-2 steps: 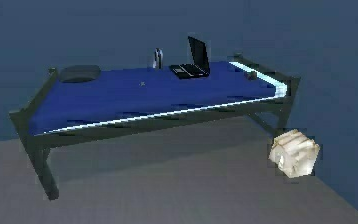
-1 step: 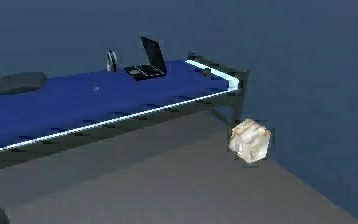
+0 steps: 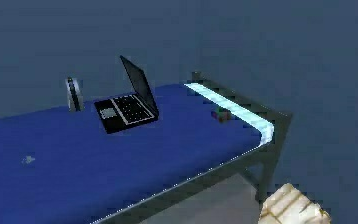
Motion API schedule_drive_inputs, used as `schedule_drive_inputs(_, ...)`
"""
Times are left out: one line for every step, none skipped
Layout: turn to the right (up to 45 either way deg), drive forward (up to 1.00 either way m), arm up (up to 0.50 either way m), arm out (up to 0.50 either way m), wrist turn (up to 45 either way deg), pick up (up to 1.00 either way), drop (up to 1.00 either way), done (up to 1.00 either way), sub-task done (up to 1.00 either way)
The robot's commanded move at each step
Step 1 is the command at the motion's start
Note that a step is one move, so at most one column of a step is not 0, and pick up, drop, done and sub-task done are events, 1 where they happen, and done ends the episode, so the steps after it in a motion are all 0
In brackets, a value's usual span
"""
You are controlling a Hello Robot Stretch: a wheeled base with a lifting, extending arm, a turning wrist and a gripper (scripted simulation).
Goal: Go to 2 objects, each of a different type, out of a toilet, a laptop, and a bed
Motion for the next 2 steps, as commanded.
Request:
schedule_drive_inputs(-27.0,0.0,0.0,0.0,0.0,0.0,0.0,0.0,0.0)
schedule_drive_inputs(0.0,0.0,0.0,0.0,0.0,0.0,0.0,0.0,1.0)
